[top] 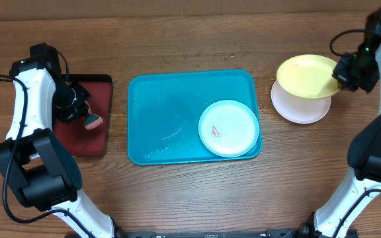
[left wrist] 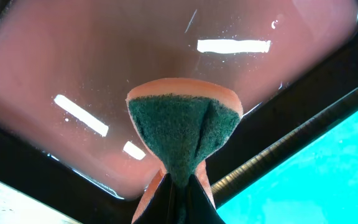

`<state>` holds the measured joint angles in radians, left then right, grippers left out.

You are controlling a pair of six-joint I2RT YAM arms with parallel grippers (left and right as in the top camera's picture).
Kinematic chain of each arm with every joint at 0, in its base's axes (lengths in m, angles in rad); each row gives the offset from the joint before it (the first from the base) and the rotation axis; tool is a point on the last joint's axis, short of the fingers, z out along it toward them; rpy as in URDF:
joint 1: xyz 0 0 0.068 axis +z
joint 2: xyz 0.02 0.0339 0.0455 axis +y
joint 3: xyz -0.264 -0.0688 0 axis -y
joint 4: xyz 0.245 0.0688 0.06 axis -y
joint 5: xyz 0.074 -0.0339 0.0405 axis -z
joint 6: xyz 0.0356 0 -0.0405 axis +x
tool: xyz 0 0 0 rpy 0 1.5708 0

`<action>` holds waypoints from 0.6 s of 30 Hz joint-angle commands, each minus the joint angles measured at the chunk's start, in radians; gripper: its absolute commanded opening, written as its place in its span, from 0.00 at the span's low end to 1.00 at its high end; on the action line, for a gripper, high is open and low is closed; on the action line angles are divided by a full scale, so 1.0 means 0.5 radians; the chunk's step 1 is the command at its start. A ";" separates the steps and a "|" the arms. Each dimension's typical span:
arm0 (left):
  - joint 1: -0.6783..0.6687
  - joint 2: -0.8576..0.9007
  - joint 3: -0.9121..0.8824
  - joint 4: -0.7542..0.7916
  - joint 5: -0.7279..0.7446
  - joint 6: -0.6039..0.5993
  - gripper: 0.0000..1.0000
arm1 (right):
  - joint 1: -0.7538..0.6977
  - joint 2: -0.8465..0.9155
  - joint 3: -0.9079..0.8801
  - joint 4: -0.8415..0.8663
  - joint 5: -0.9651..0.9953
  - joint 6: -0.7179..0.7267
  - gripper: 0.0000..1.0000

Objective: Clean dirty plates on tray and stack at the side
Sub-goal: 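Lift the yellow plate with the right gripper and set it on the white plate, then move the right gripper to the light blue plate and grip its rim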

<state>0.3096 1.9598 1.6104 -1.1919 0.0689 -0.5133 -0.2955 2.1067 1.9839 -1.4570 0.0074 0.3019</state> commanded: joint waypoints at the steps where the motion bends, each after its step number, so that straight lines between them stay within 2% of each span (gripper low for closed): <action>1: 0.008 -0.036 -0.011 -0.001 0.019 0.040 0.04 | -0.056 -0.014 -0.142 0.067 -0.003 0.018 0.04; 2: 0.008 -0.036 -0.011 -0.001 0.020 0.040 0.04 | -0.075 -0.014 -0.210 0.121 -0.005 0.018 0.04; 3: 0.008 -0.036 -0.010 0.000 0.019 0.040 0.04 | -0.079 -0.014 -0.240 0.149 -0.005 0.018 0.10; 4: 0.008 -0.036 -0.010 0.000 0.019 0.040 0.05 | -0.079 -0.013 -0.268 0.179 -0.005 0.018 0.20; 6: 0.008 -0.036 -0.010 0.000 0.019 0.040 0.04 | -0.076 -0.013 -0.308 0.217 -0.007 0.018 0.47; 8: 0.008 -0.036 -0.011 0.000 0.019 0.040 0.04 | -0.062 -0.013 -0.333 0.243 -0.052 0.010 0.60; 10: 0.008 -0.036 -0.011 0.001 0.019 0.040 0.04 | -0.040 -0.013 -0.349 0.256 -0.149 -0.040 0.63; 15: 0.008 -0.036 -0.011 0.001 0.020 0.040 0.04 | 0.066 -0.013 -0.357 0.253 -0.710 -0.580 0.65; 18: 0.008 -0.036 -0.011 0.001 0.020 0.040 0.05 | 0.188 -0.013 -0.365 0.223 -0.808 -0.765 0.64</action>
<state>0.3096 1.9598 1.6104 -1.1892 0.0719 -0.5133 -0.2695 2.1067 1.8107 -1.3403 -0.2451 0.0929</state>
